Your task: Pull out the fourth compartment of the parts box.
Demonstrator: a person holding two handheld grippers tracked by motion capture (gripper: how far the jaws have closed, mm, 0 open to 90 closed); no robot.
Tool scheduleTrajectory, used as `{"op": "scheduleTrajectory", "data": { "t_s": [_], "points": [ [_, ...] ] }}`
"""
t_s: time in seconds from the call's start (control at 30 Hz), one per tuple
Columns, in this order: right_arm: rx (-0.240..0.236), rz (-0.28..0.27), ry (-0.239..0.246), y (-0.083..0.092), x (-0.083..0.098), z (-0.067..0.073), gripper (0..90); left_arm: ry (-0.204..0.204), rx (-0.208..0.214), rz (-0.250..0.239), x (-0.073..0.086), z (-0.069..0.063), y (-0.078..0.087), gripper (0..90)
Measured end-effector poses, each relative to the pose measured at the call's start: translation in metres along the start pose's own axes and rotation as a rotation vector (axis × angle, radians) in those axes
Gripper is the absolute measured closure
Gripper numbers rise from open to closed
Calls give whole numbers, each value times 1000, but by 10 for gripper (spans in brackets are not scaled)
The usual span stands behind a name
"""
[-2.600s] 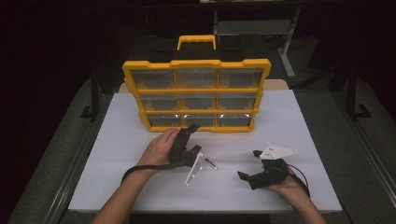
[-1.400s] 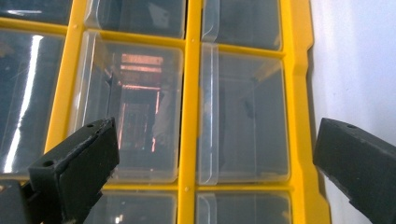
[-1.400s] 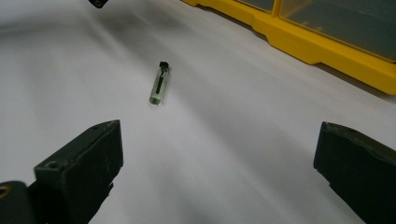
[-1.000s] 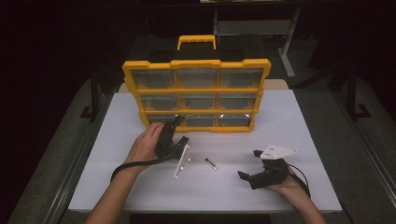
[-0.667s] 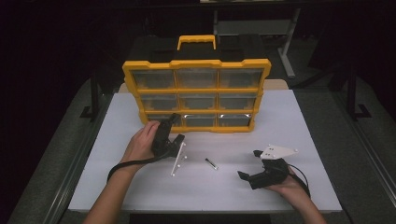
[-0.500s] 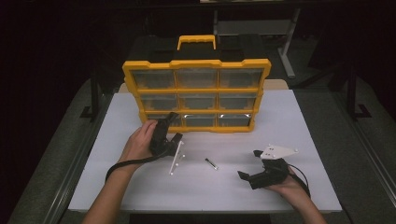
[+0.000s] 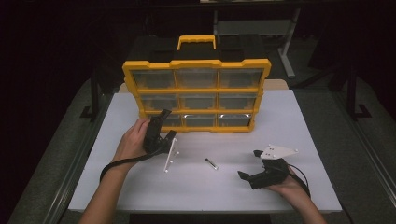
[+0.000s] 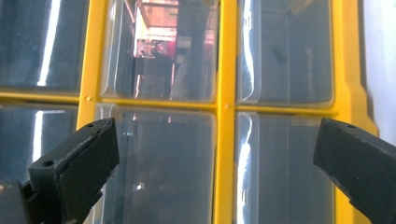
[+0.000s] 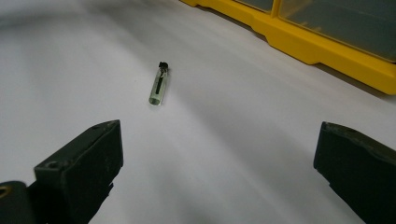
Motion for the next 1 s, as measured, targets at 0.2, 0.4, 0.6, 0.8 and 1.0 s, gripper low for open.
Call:
{"op": "scheduleTrajectory", "data": {
  "t_s": [0.2, 0.4, 0.6, 0.8, 1.0],
  "points": [
    [1, -1, 4, 0, 0, -1, 9, 15, -15, 6, 7, 5, 2, 5],
    [3, 1, 4, -1, 0, -1, 9, 6, -24, 26, 12, 9, 4, 5],
    [1, 6, 1, -1, 0, 0, 9, -25, -27, 62, 16, 16, 6, 5],
    [1, 7, 3, -1, 0, 0, 9, -9, -34, 50, 19, 17, 4, 5],
    [4, 4, 3, -1, 0, 0, 9, -40, -31, 80, 20, 22, 5, 5]
  ]
}}
Point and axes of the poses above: each handheld gripper's, and its own axes: y roughly backward along the jaws, x roughly out of its underside, z roughly to its left, the point moved 2 cm from there along -y, roughly forward along the jaws
